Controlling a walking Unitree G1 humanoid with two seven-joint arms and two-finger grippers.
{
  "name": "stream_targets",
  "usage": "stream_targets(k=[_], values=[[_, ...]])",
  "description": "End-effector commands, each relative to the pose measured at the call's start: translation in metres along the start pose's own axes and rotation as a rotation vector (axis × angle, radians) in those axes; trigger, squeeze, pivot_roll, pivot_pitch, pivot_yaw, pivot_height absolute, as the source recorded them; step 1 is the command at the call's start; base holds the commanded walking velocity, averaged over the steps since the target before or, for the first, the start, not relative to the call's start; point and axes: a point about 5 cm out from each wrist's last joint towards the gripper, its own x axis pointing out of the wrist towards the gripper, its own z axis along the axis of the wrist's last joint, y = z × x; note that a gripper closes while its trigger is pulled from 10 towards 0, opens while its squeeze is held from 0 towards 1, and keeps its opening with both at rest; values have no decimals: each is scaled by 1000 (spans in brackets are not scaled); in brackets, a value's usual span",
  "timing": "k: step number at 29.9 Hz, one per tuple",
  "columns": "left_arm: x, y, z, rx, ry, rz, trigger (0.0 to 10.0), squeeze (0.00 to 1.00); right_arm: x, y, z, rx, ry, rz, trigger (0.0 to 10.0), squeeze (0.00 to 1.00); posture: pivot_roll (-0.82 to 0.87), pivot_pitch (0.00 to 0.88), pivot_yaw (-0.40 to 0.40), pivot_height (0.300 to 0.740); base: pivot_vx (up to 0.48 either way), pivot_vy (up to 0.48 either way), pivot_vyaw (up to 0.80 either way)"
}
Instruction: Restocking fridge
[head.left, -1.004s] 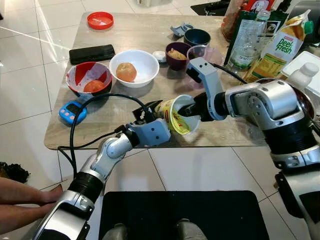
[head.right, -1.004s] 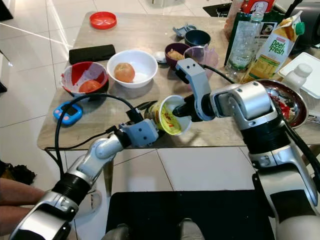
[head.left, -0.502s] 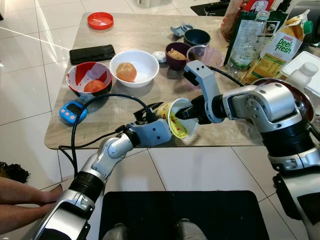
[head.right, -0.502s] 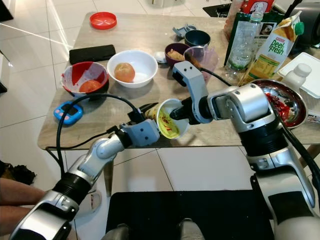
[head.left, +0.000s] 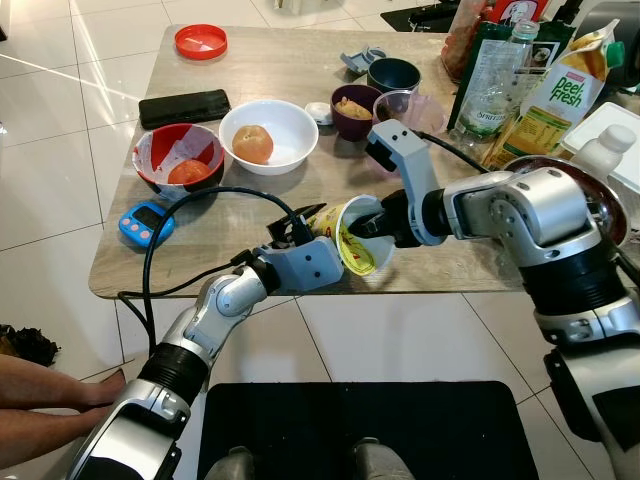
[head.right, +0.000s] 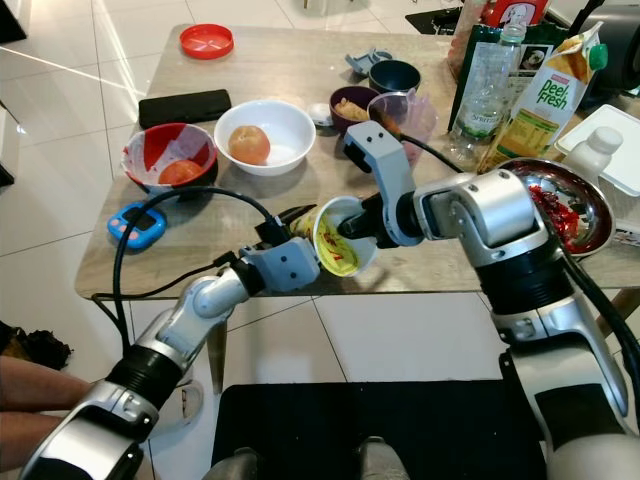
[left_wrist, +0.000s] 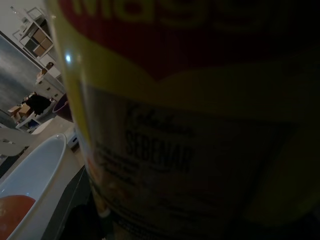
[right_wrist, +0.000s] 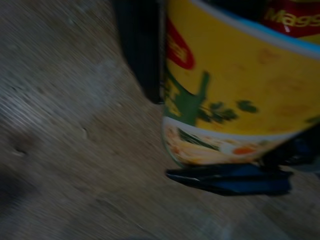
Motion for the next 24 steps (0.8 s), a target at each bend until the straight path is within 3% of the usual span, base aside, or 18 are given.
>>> stream_targets(k=[1, 7, 10, 11, 12, 13, 14, 24], values=[[4, -5, 6, -9, -27, -8, 10000, 0, -2, 2, -1, 12, -22, 37, 10000, 1000, -119, 199, -45, 740, 0, 0, 0], [3, -4, 4, -9, -22, -2, 10000, 0, -8, 2, 1, 25, -37, 70, 10000, 1000, -123, 196, -45, 740, 0, 0, 0], [1, -5, 2, -9, -17, -1, 10000, 0, -15, -2, 6, 44, -71, 94, 10000, 929, -122, 194, -45, 740, 0, 0, 0], [-1, -6, 1, -11, -12, 1, 10000, 0, -20, -5, 8, 55, -93, 99, 10000, 749, -122, 193, -44, 740, 0, 0, 0], [-1, -6, 1, -11, -12, 1, 10000, 0, -20, -5, 8, 55, -93, 99, 10000, 749, -122, 193, -44, 740, 0, 0, 0], [-7, -7, -3, -19, 3, 7, 10000, 0, -29, -15, 12, 74, -138, 94, 10000, 149, -120, 189, -45, 740, 0, 0, 0], [-8, -7, -4, -21, 7, 10, 10000, 0, -31, -18, 12, 78, -150, 88, 10000, 0, -120, 189, -45, 740, 0, 0, 0], [-20, -7, -12, -41, 31, 36, 10000, 0, -44, -36, 7, 102, -210, 54, 10000, 0, -108, 181, -42, 740, 0, 0, 0]])
